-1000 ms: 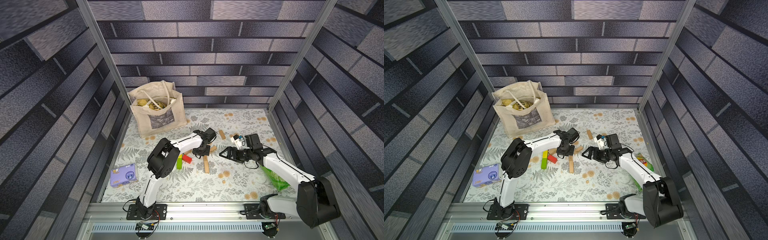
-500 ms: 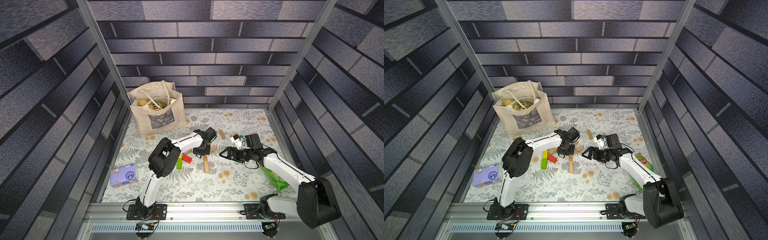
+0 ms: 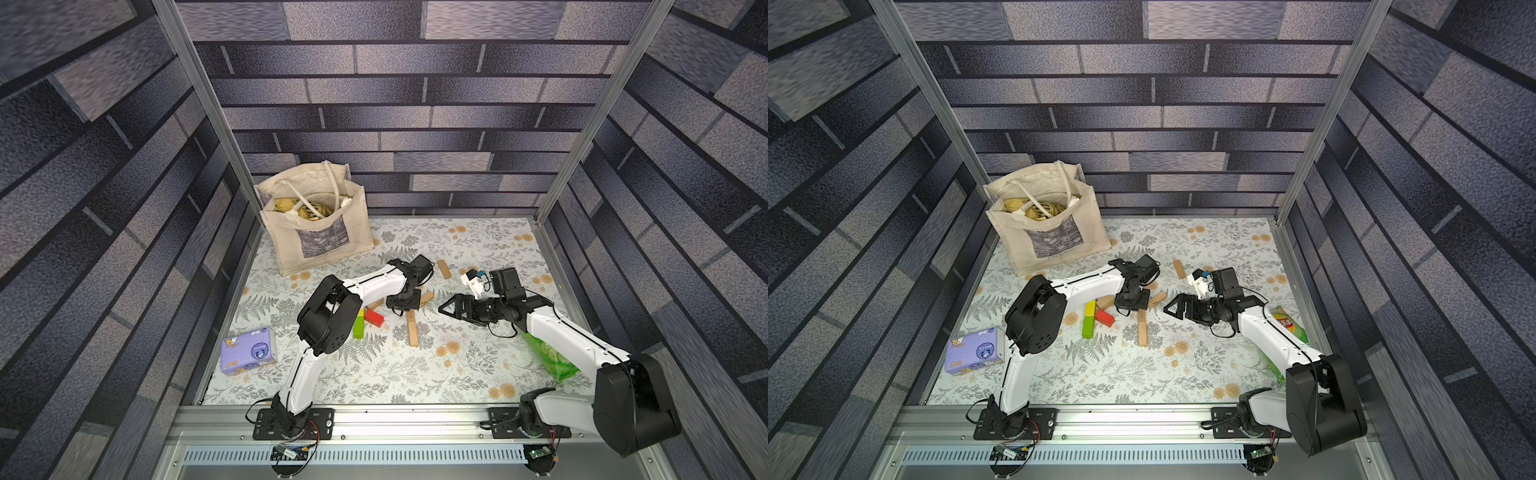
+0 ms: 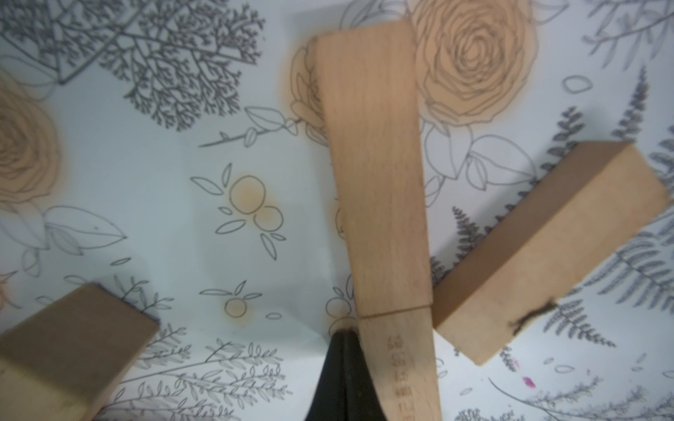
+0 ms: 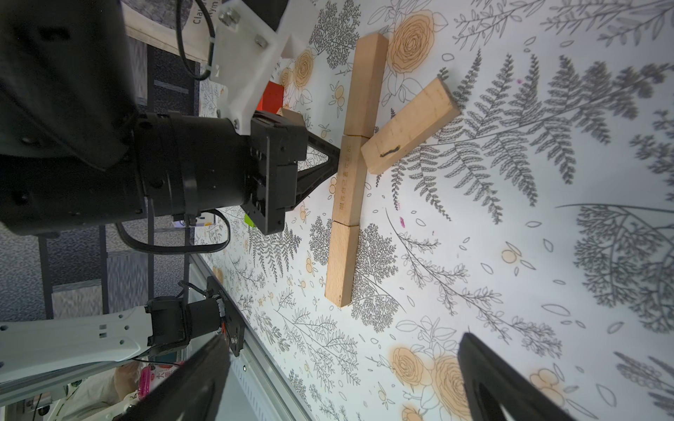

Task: Assemble the letter k with building blocks
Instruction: Adjust the building block at the center of the board.

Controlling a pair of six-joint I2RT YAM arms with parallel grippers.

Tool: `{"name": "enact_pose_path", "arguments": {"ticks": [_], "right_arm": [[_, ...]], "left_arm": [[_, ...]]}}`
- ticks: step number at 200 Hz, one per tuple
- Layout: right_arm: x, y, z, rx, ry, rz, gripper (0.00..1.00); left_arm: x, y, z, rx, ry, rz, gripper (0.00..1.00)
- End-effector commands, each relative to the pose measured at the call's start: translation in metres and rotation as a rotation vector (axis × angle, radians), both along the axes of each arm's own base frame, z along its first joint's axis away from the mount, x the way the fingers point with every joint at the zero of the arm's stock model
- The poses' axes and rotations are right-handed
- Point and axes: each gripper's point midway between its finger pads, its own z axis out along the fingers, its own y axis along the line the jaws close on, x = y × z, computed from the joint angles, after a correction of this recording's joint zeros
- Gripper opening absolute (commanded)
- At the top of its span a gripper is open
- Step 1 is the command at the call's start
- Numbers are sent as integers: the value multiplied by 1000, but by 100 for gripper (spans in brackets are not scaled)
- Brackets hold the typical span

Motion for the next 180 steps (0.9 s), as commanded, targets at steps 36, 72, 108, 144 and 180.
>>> {"name": "enact_pose_path", "arguments": {"ticks": [36,72,108,144,180], "right_arm": [[-4,2,0,-8,12,22,100],[-6,0,-1,-21,19,16,100],[-12,0,-10,-16,59,-4,100],[-27,19,-20,34,94,-11,97],[-35,36,-30,77,103,-48,99]], "left_arm": [[3,22,-3,73,0,66,16],[-9,35,-3,103,15,97,17],[-29,30,2,47,39,93,18],[-54,24,0,-11,81,84,17],[-69,18,1,-67,106,73,17]]}}
